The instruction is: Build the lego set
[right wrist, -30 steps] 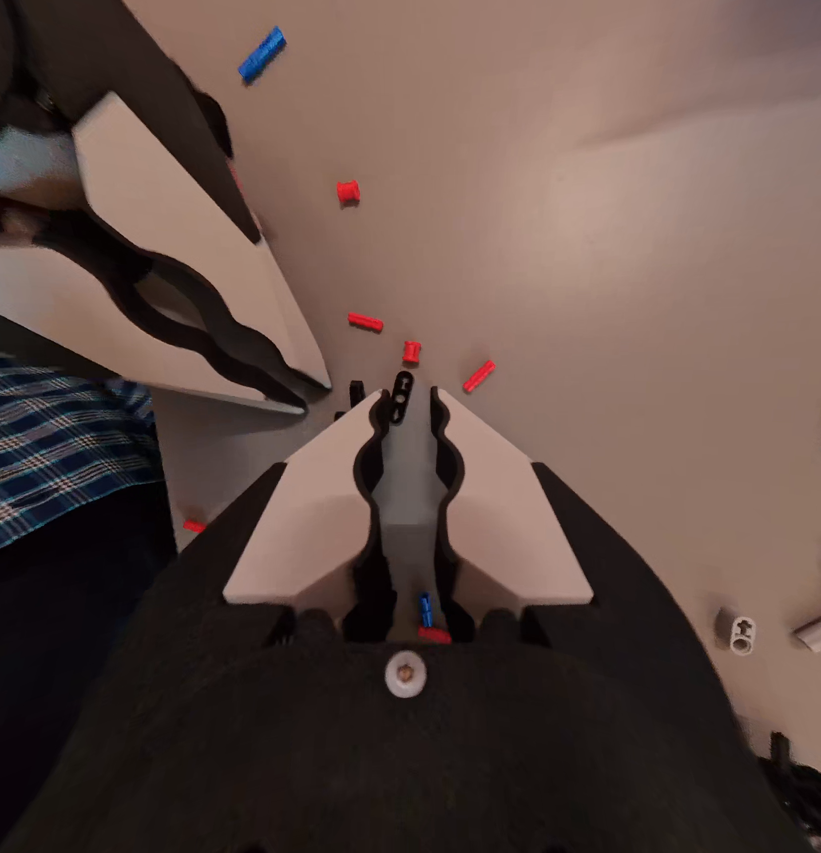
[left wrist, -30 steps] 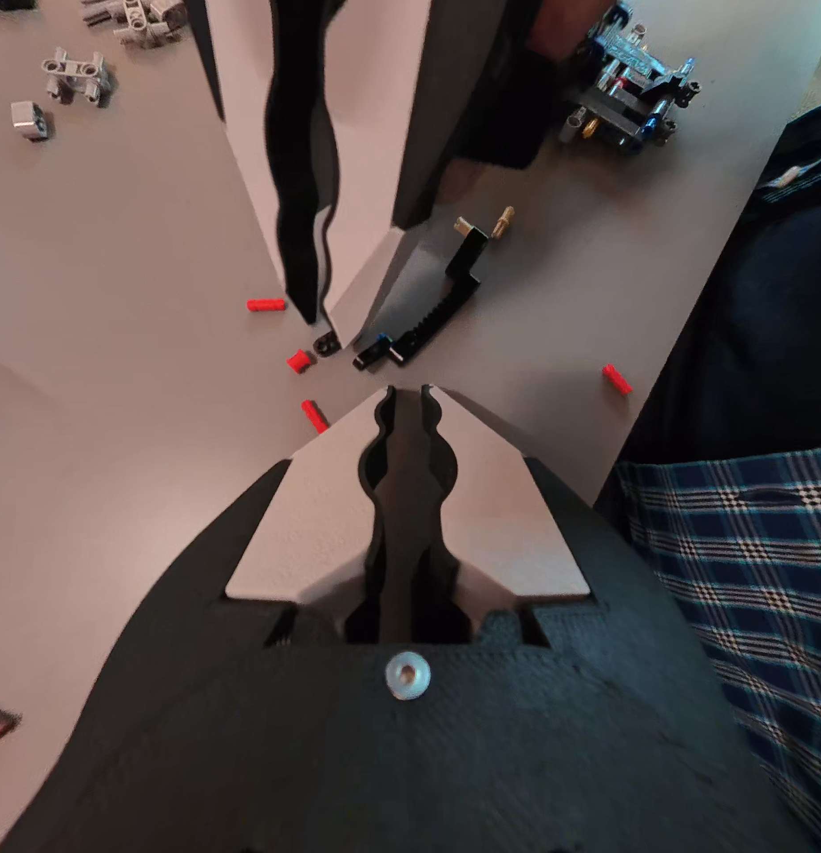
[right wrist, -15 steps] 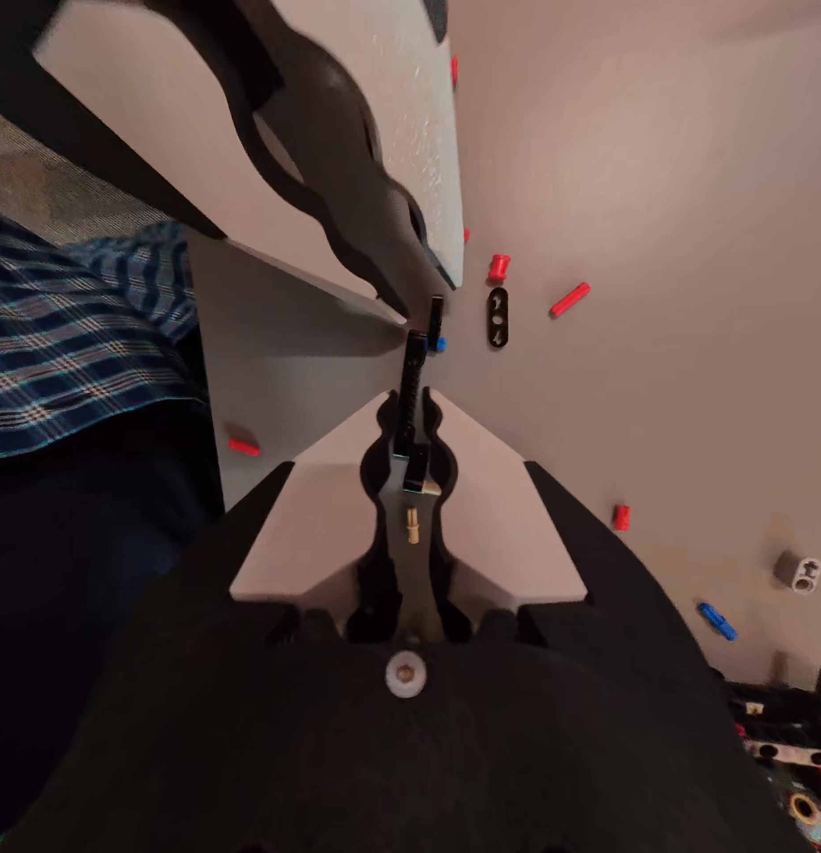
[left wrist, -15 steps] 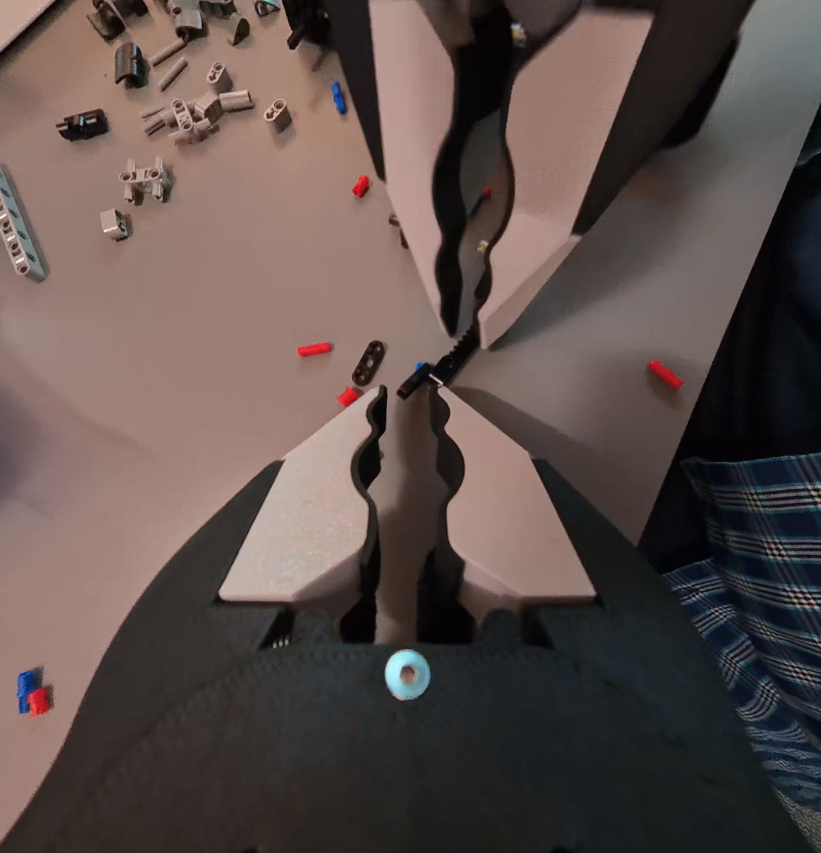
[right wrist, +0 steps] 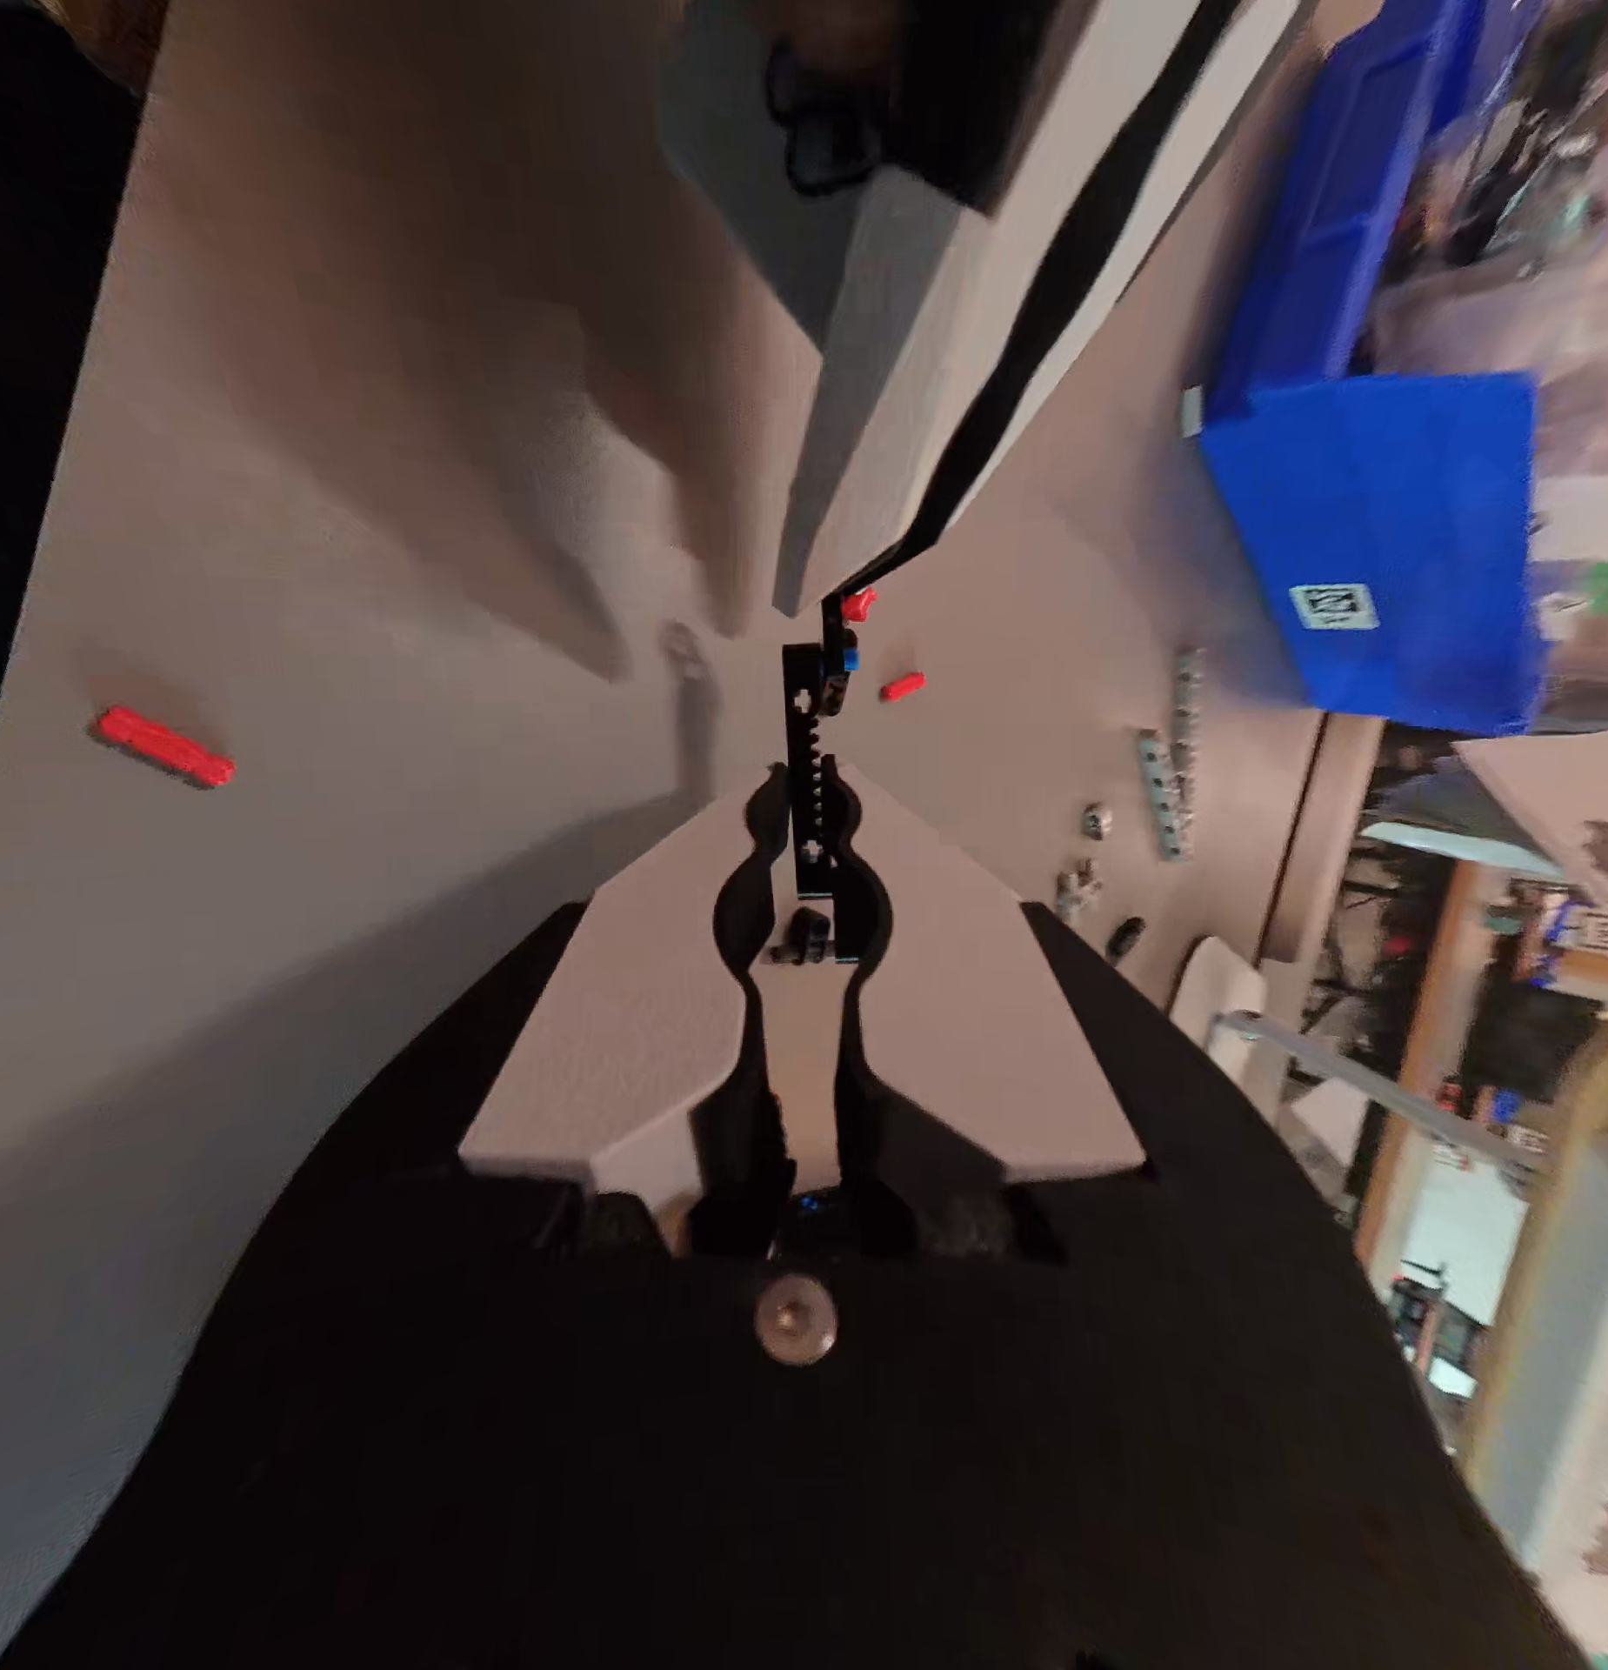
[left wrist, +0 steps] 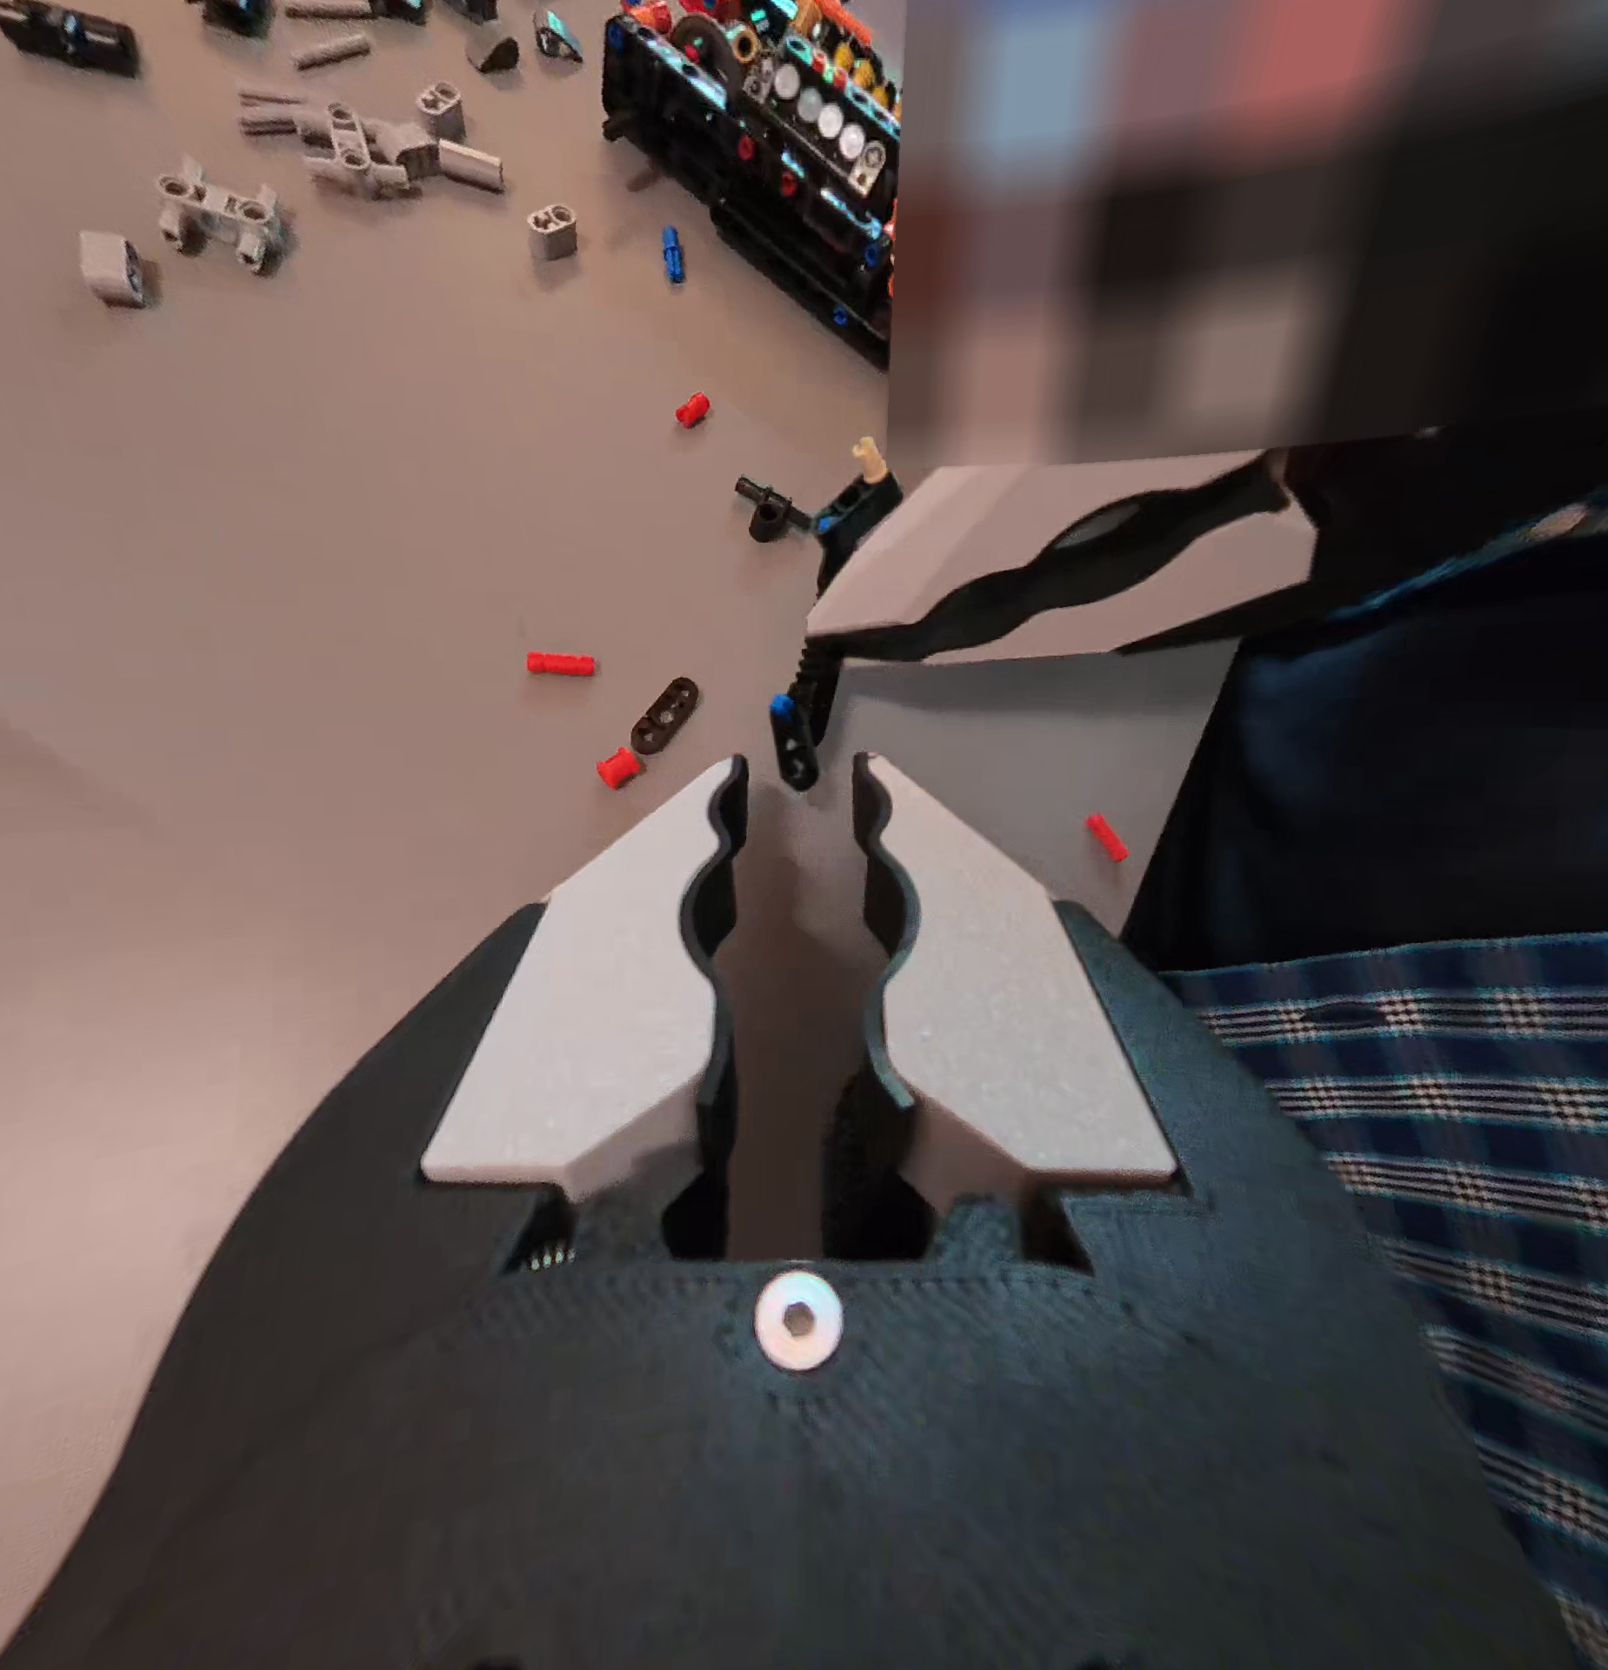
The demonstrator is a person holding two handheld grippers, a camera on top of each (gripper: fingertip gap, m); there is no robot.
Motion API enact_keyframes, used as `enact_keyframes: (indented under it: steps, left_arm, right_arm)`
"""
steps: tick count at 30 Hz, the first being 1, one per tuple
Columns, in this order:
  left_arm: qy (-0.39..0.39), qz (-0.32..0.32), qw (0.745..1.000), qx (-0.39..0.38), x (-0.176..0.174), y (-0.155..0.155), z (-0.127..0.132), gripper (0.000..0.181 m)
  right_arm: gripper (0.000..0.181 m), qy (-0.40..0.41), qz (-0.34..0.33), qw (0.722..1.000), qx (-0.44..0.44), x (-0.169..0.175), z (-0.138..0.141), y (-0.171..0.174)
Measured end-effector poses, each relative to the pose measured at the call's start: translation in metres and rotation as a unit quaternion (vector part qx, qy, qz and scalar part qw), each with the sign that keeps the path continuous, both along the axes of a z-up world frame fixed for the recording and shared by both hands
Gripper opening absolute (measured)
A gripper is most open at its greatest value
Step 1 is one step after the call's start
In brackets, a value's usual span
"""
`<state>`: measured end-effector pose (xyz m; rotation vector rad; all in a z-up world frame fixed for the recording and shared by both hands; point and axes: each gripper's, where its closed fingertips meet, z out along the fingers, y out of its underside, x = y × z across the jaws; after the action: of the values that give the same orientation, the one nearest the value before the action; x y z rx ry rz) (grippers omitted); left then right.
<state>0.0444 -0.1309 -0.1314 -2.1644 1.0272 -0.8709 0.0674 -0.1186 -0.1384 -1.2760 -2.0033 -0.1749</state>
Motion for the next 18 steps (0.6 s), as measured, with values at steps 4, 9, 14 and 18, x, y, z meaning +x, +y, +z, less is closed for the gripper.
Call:
enact_keyframes:
  steps: [4,9,14,18]
  left_arm:
    - [-0.013,0.008,1.0,-0.014,0.005,-0.003,-0.002,0.008]
    - [0.006,0.021,1.0,0.002,0.002,-0.005,-0.007,0.008]
    - [0.109,0.009,0.984,0.139,-0.001,-0.004,-0.011,0.007]
    - [0.154,-0.014,0.971,0.184,0.001,-0.008,-0.022,0.008]
  right_arm:
    - [0.003,0.011,0.011,1.0,0.027,0.0,0.004,-0.002]
    - [0.011,0.022,0.013,0.999,-0.04,-0.001,-0.001,-0.011]
    - [0.015,0.05,-0.023,0.976,-0.21,0.003,0.004,-0.014]
    - [0.014,0.067,-0.038,0.958,-0.275,0.002,0.007,-0.014]
